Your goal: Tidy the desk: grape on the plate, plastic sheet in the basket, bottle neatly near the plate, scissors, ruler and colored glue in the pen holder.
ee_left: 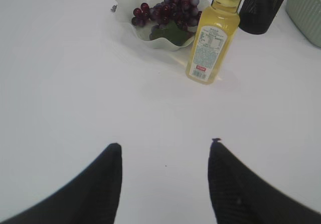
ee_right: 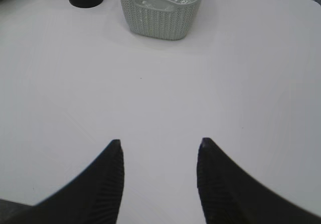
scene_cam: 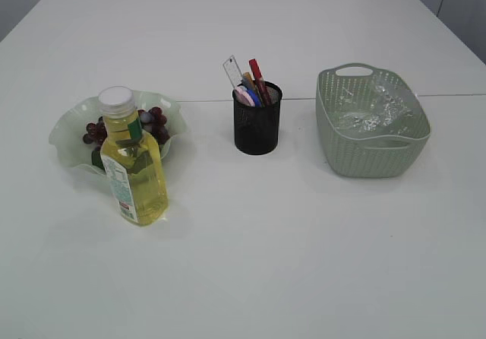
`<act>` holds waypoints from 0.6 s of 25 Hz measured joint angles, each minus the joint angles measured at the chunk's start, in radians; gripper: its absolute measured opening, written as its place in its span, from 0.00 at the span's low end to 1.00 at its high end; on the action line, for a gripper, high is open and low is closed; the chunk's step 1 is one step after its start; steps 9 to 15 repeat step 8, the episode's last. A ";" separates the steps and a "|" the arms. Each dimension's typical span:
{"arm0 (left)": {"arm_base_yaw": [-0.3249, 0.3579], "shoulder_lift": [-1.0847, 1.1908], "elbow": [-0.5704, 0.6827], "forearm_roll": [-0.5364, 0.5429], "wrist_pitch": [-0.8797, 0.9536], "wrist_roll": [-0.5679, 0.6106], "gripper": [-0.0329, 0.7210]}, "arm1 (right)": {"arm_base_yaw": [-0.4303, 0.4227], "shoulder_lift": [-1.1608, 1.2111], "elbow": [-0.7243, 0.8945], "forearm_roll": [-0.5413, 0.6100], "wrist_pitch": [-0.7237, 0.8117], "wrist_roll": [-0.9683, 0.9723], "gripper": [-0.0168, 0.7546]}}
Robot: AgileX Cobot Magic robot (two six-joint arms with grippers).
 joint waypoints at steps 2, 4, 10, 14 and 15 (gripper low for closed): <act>0.000 0.000 0.000 0.000 0.000 0.000 0.58 | 0.000 0.000 0.000 0.000 0.000 0.000 0.48; 0.000 0.000 0.000 0.000 0.000 0.000 0.57 | 0.000 0.000 0.000 0.000 -0.001 0.000 0.48; 0.000 0.000 0.000 0.000 0.000 0.000 0.55 | 0.000 0.000 0.000 0.000 -0.001 0.000 0.48; 0.000 0.000 0.000 0.000 0.000 0.000 0.55 | 0.000 0.000 0.000 0.000 -0.001 0.000 0.48; 0.000 0.000 0.000 0.000 0.000 0.000 0.55 | 0.000 0.000 0.000 0.000 -0.001 0.000 0.48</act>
